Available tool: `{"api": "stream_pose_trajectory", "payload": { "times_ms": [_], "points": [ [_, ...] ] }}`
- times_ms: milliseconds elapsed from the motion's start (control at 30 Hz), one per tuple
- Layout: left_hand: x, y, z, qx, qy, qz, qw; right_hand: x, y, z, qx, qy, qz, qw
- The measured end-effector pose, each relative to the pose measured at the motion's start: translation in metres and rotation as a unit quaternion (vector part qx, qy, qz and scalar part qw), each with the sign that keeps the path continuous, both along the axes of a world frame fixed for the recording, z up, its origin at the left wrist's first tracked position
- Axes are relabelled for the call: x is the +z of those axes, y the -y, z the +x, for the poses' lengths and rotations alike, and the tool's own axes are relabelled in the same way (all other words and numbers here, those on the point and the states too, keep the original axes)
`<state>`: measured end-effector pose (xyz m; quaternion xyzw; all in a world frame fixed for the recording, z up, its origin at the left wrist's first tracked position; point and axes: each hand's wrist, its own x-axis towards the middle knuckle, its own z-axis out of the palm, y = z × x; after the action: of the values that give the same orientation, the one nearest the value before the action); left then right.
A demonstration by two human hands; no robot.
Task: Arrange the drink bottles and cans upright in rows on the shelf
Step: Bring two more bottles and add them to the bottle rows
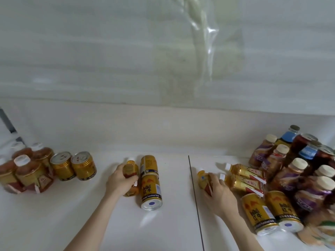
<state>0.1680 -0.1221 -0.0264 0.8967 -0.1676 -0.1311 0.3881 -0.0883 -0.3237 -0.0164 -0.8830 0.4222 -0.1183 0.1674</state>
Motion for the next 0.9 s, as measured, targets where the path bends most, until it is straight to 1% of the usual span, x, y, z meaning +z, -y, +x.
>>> {"api": "stream_pose_trajectory", "payload": {
  "times_ms": [67,167,233,367,467,600,800,900],
  "points": [
    [-0.001,0.001,0.000,0.025,-0.016,-0.018,0.999,-0.001,-0.001,0.002,-0.021,0.022,0.015,0.999],
    [-0.002,-0.001,-0.006,0.057,-0.020,-0.048,0.997,-0.003,-0.005,0.003,-0.043,0.044,0.027,0.998],
    [-0.002,-0.006,-0.011,0.070,-0.018,-0.067,0.995,-0.004,-0.008,0.003,-0.057,0.075,0.037,0.995],
    [-0.005,-0.022,-0.022,0.054,-0.004,-0.115,0.992,-0.006,-0.017,-0.001,-0.085,0.162,0.070,0.981],
    [-0.007,-0.034,-0.034,0.028,0.002,-0.126,0.992,-0.007,-0.027,-0.006,-0.101,0.206,0.090,0.969],
    [-0.009,-0.047,-0.055,0.008,0.018,-0.156,0.987,-0.005,-0.040,-0.016,-0.090,0.246,0.088,0.961],
    [-0.014,-0.065,-0.085,0.021,0.030,-0.171,0.985,-0.006,-0.056,-0.037,-0.073,0.293,0.144,0.942],
    [-0.012,-0.070,-0.102,0.008,0.044,-0.166,0.985,-0.004,-0.061,-0.047,-0.061,0.306,0.170,0.935]
  ]
}}
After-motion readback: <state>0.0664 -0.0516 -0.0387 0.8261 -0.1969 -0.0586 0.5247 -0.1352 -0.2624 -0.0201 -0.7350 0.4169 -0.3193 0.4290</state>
